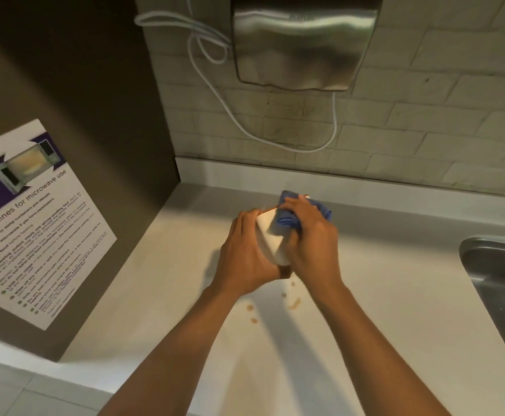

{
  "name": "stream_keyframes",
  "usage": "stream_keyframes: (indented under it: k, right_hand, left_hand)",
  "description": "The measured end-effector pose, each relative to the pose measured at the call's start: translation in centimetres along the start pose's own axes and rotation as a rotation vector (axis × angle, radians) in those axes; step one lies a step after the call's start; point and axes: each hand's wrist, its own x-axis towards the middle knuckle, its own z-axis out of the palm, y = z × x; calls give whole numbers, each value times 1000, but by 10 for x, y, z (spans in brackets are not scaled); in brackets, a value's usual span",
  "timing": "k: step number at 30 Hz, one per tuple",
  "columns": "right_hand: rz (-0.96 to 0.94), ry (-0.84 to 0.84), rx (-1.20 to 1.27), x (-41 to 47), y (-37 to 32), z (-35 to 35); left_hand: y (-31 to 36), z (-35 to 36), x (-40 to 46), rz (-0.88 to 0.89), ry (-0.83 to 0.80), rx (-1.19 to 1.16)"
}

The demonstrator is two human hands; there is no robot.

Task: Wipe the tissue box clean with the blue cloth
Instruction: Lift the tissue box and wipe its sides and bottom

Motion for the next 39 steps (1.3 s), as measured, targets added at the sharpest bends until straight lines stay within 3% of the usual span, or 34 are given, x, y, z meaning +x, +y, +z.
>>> stream_keyframes:
  k: [5, 11, 15, 20, 26, 31, 36, 39]
  right_hand:
    - [105, 12, -58, 11, 16, -6]
    - [66, 55, -26, 9, 19, -5]
    - [112, 108, 34, 3, 33, -3]
    - [161, 163, 48, 4, 39, -9]
    - [305, 157, 160, -4, 52, -21]
    - [496, 145, 321, -16, 67, -13]
    - [445, 219, 311, -24, 60, 4]
    - [382, 139, 316, -17, 60, 15]
  left_hand:
    - [-4, 3, -3, -49, -20, -107]
    - [-34, -3, -17, -140, -219, -212]
    - [-45, 8, -16, -135, -247, -99]
    - [-28, 24, -3, -104, -92, 71]
    - [-20, 5, 14, 66, -162, 238]
    - [-24, -10, 25, 261, -208, 535]
    - [-35, -3, 22, 264, -289, 618]
    - [-34, 4, 18, 261, -296, 656]
